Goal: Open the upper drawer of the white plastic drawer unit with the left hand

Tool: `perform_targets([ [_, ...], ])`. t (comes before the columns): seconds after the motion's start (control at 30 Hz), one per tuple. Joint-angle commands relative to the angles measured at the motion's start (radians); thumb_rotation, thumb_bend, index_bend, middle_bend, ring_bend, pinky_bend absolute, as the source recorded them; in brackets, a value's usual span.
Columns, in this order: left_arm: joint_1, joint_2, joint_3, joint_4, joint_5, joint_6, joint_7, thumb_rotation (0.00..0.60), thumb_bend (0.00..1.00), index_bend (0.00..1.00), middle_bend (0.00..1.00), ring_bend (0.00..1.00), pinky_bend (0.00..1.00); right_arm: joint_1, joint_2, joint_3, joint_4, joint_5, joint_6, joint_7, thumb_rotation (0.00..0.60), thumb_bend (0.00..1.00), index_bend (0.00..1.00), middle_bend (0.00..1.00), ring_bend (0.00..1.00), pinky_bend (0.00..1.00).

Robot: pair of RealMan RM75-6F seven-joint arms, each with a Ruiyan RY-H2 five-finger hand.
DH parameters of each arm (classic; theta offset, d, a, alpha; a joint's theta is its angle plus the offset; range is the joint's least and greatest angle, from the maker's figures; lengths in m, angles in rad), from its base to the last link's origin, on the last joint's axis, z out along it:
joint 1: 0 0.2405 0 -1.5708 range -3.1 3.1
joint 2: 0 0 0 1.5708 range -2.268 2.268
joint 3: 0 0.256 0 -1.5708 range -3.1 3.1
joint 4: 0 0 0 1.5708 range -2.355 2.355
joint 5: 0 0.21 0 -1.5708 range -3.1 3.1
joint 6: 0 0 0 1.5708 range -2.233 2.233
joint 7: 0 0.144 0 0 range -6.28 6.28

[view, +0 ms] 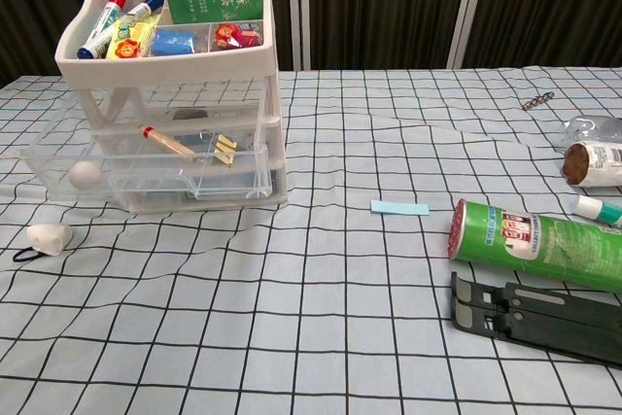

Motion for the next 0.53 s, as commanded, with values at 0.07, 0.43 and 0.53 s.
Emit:
perform_targets([
  [0.07, 0.079, 0.056, 0.061, -0.078, 0.071, 0.077, 0.016, 0.6, 0.07, 0.03, 0.1, 0.1, 0.13, 0.004, 0.001, -0.003, 0.008, -0.009, -0.002, 0.0, 0.6, 0.11, 0.02, 0.0, 0.0, 0.0],
  [0.43, 0.138, 0.158, 0.135, -0.208, 0.071, 0.039, 0.084, 0.6, 0.06, 0.0, 0.0, 0.0, 0.0, 0.001, -0.004, 0.012, 0.052, -0.043, 0.054, -0.012, 0.6, 0.09, 0.0, 0.0, 0.0, 0.0],
  [0.53, 0.147, 0.169, 0.136, -0.22, 0.067, 0.028, 0.099, 0.6, 0.06, 0.0, 0.0, 0.0, 0.0, -0.003, -0.014, 0.016, 0.069, -0.05, 0.073, -0.023, 0.6, 0.09, 0.0, 0.0, 0.0, 0.0],
])
